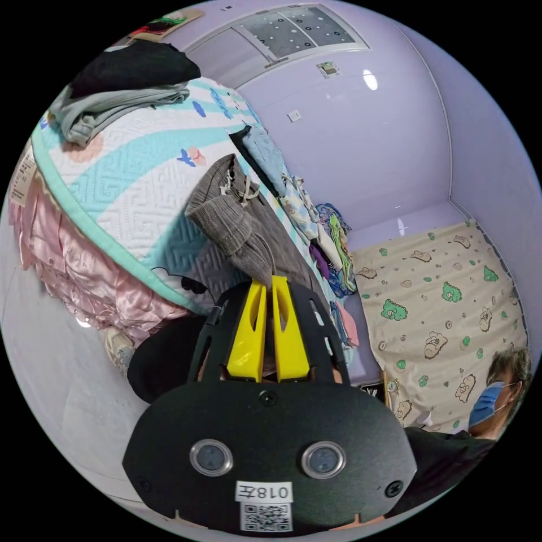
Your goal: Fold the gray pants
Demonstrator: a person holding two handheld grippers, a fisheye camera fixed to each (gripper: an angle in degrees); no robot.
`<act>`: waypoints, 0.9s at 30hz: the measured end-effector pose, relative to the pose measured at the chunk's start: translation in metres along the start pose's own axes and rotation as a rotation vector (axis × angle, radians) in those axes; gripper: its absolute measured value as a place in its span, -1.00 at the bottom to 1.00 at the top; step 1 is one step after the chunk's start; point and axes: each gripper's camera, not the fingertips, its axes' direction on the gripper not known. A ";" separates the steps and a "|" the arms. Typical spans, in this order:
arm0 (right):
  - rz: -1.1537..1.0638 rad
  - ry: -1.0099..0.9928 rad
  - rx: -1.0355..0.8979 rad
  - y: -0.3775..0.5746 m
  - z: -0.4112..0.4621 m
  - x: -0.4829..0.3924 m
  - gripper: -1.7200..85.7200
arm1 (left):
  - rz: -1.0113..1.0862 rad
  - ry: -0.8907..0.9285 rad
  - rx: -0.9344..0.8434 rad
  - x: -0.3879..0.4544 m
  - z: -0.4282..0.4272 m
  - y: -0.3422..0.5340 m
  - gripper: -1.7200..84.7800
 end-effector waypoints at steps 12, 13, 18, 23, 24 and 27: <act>0.113 -0.057 0.087 -0.019 0.006 0.033 -0.79 | -0.050 0.024 0.013 0.003 0.010 0.016 -0.98; 0.118 -0.058 0.096 -0.019 0.007 0.034 -0.81 | -0.055 0.033 0.018 0.003 0.012 0.018 -0.98; 0.017 -0.050 0.238 0.000 -0.008 0.008 -0.96 | -0.070 0.045 0.051 0.004 0.015 0.024 -0.98; -0.119 -0.199 0.293 0.012 -0.023 -0.033 -0.97 | -0.047 0.077 0.068 0.014 0.022 0.022 -0.98; -0.162 -0.220 0.287 0.014 -0.023 -0.048 -0.97 | -0.039 0.084 0.069 0.017 0.023 0.021 -0.98; -0.276 -0.268 0.262 0.017 -0.019 -0.092 -0.97 | 0.004 0.122 0.075 0.035 0.024 0.012 -0.98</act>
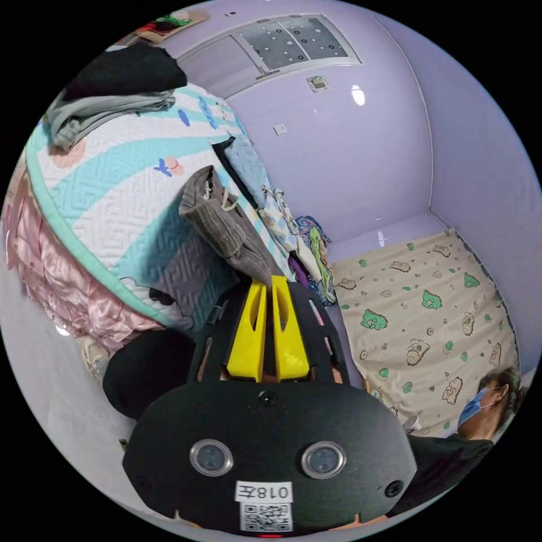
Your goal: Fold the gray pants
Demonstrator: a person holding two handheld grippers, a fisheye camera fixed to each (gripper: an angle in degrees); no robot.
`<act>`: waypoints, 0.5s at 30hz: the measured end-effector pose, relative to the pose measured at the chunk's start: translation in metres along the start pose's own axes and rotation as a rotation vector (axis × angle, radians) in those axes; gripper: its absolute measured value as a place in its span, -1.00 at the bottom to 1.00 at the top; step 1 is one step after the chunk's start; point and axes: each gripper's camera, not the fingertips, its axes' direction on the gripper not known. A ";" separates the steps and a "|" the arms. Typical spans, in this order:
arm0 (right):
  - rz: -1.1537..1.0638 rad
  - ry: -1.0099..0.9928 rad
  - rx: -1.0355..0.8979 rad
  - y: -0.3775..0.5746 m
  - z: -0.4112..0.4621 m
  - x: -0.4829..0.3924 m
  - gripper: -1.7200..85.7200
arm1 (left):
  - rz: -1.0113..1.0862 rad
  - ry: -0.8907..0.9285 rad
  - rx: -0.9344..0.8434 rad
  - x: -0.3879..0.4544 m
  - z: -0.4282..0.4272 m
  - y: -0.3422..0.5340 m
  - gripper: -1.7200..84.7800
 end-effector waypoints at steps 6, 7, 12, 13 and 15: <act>-0.196 -0.150 -0.010 -0.005 0.008 -0.069 -0.97 | 0.069 0.063 0.066 0.030 -0.019 -0.021 -0.98; -0.210 -0.156 -0.011 -0.004 0.007 -0.072 -0.97 | 0.083 0.060 0.066 0.031 -0.024 -0.022 -0.98; -0.165 -0.021 -0.051 0.025 -0.007 -0.049 -0.97 | 0.086 0.018 0.001 0.015 -0.026 -0.010 -0.98; -0.137 0.004 -0.054 0.030 -0.007 -0.042 -0.97 | 0.070 0.000 -0.021 0.006 -0.022 -0.005 -0.98; -0.040 0.072 -0.057 0.046 -0.007 -0.014 -0.97 | 0.046 -0.027 -0.047 -0.008 -0.016 0.002 -0.98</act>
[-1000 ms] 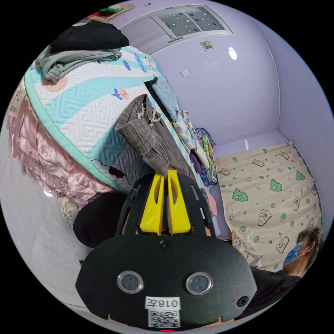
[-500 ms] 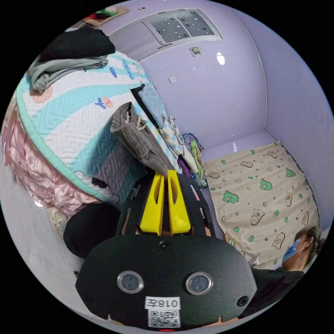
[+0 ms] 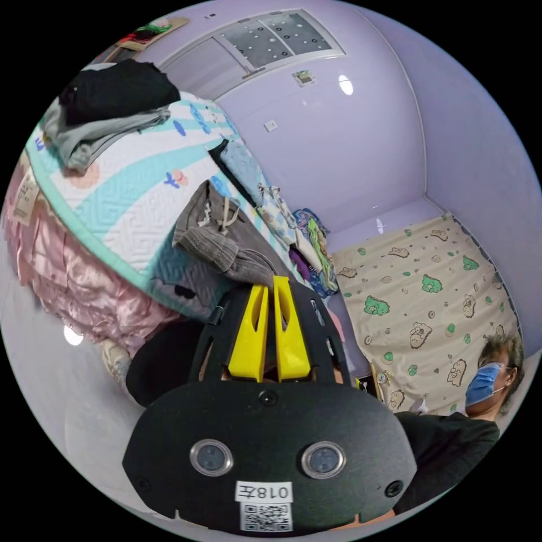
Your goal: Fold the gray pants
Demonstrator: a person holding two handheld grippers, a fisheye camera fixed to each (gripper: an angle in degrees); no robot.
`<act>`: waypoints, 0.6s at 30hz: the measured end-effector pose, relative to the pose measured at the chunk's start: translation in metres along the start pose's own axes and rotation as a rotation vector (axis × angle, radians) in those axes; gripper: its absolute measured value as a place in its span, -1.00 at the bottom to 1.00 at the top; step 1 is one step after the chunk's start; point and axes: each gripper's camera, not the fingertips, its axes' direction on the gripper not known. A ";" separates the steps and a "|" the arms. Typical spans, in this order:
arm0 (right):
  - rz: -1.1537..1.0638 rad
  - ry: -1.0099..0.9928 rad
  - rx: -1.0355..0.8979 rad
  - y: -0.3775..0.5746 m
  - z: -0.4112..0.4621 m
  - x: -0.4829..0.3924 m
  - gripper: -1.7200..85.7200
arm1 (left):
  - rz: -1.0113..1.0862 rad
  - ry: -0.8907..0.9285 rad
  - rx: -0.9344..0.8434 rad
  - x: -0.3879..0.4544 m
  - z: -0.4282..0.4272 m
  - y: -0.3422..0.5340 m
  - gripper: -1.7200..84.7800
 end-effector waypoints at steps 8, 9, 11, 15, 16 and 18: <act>-0.025 -0.015 0.023 -0.012 0.046 -0.015 -0.97 | 0.020 -0.043 -0.075 -0.004 0.022 -0.020 -0.98; -0.043 -0.035 0.024 -0.020 0.061 -0.023 -0.97 | 0.024 -0.035 -0.074 -0.001 0.023 -0.025 -0.98; -0.068 -0.068 0.025 -0.035 0.088 -0.035 -0.97 | 0.042 -0.005 -0.059 0.010 0.032 -0.047 -0.98; -0.119 -0.110 0.037 -0.082 0.173 -0.057 -0.97 | 0.050 0.042 -0.021 0.023 0.061 -0.098 -0.98; -0.120 -0.113 0.041 -0.090 0.188 -0.058 -0.97 | 0.042 0.055 -0.010 0.026 0.077 -0.121 -0.98; -0.109 -0.107 0.064 -0.122 0.251 -0.054 -0.97 | 0.027 0.055 -0.004 0.028 0.107 -0.156 -0.98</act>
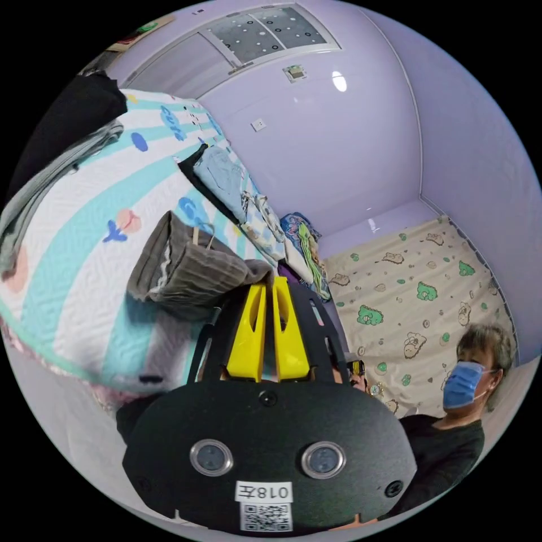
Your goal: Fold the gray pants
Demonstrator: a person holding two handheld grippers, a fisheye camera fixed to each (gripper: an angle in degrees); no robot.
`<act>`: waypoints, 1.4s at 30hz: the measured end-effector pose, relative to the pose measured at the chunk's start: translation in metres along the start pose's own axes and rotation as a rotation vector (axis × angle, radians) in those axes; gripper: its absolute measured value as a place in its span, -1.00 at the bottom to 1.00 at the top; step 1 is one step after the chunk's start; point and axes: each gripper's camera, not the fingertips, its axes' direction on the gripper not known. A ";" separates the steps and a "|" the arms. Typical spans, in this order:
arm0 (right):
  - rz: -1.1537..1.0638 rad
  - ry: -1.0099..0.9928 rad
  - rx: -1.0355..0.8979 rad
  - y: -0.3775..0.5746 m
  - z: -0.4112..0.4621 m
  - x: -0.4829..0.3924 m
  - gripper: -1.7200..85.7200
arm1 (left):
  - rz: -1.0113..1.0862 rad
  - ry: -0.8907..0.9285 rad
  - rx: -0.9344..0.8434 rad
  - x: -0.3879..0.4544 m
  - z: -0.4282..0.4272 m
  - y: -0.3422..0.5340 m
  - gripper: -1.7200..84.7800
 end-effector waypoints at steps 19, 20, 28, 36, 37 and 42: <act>0.170 0.423 -0.073 -0.078 0.290 0.152 -0.94 | -0.332 -0.211 -0.006 -0.126 0.185 -0.132 -0.95; 0.180 0.448 -0.105 -0.082 0.305 0.160 -0.92 | -0.358 -0.192 0.001 -0.135 0.187 -0.133 -0.89; 0.103 0.359 -0.353 -0.079 0.315 0.166 -0.70 | -0.189 0.225 -0.102 -0.128 0.151 -0.123 -0.65; -0.062 0.086 -0.708 0.091 0.279 0.118 -0.73 | -0.002 -0.074 0.129 -0.091 0.016 -0.014 -0.70; -0.065 0.077 -0.745 0.111 0.284 0.117 -0.72 | -0.038 -0.122 0.138 -0.098 0.011 0.000 -0.70; -0.164 0.123 -1.093 0.281 0.360 0.100 -0.70 | -0.204 -0.230 0.142 -0.121 0.013 0.029 -0.66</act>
